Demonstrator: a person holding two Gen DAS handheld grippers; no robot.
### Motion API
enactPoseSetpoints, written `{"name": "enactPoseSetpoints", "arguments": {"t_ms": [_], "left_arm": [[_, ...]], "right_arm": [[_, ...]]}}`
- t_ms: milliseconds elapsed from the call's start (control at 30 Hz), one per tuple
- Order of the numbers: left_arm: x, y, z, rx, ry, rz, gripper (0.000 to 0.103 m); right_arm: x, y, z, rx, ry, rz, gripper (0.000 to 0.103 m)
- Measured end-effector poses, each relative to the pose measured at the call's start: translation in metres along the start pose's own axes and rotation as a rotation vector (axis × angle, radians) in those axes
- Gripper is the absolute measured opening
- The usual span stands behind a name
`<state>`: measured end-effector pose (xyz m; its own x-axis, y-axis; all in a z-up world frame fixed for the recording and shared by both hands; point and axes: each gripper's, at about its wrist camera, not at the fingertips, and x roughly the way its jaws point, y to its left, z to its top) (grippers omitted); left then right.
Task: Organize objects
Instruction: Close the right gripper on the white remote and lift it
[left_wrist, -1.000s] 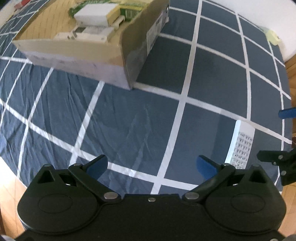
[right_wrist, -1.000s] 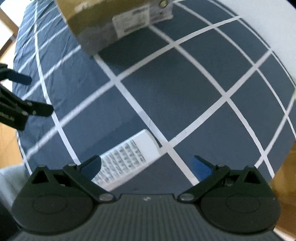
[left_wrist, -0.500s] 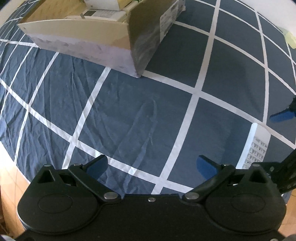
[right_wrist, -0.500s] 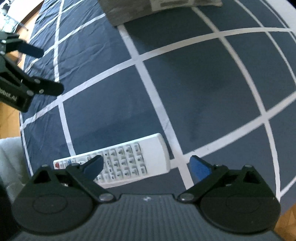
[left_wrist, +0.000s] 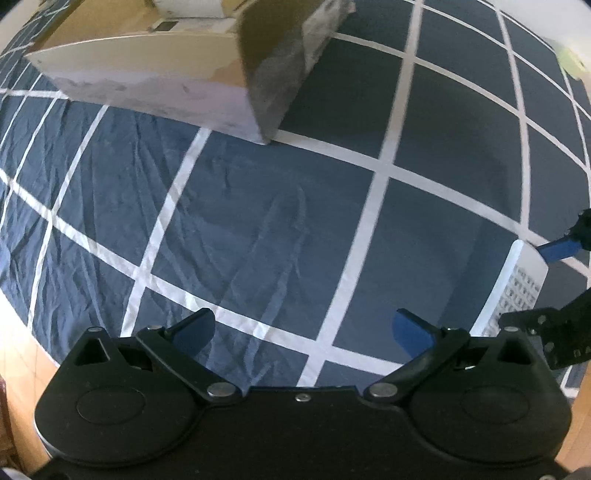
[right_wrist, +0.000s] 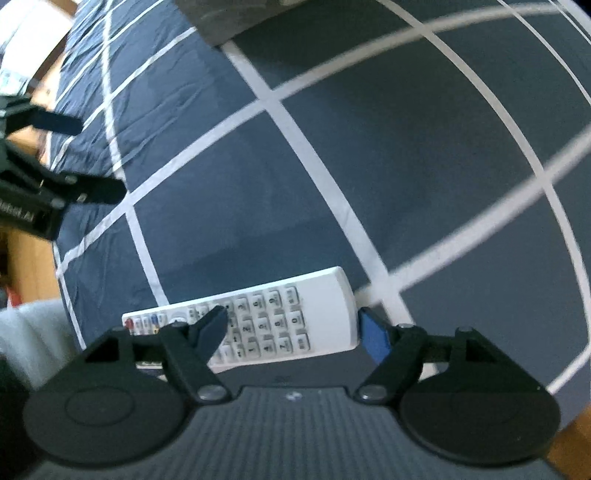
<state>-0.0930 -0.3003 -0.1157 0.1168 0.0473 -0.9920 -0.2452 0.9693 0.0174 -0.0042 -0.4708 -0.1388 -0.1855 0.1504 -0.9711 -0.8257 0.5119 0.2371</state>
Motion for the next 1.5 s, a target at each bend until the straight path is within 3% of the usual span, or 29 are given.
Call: {"name": "enactPoseSetpoints", "arguments": {"t_ms": [200,233,667,900,1067,1100,1333,1500], "left_arm": [[-0.003,-0.003,-0.014,0.061,-0.005,-0.03,0.103],[-0.004,-0.003,-0.018,-0.068,0.001,-0.012,0.103],[-0.005,0.012,-0.061,-0.017,0.009,-0.048,0.103],[0.003,0.015,-0.079,-0.03,0.025,-0.08,0.103],[0.008,0.016,-0.088,-0.041,0.034,-0.107,0.103],[0.009,0.016,-0.089,0.148,0.042,-0.138,0.103],[0.015,0.015,-0.094,0.088,0.059,-0.178,0.103],[0.019,0.015,-0.098,0.007,0.065,-0.216,0.103]], "right_arm": [[-0.001,-0.001,-0.032,0.198,-0.044,-0.012,0.076],[-0.002,-0.001,-0.038,0.232,-0.052,-0.015,0.076],[0.007,0.041,-0.096,0.744,-0.191,-0.062,0.077],[0.018,0.068,-0.114,0.981,-0.247,-0.027,0.077],[0.023,0.084,-0.112,1.003,-0.256,-0.019,0.077],[0.022,0.086,-0.111,0.989,-0.26,-0.031,0.077],[0.018,0.083,-0.102,0.859,-0.251,-0.052,0.079],[0.016,0.078,-0.097,0.804,-0.254,-0.012,0.089]]}}
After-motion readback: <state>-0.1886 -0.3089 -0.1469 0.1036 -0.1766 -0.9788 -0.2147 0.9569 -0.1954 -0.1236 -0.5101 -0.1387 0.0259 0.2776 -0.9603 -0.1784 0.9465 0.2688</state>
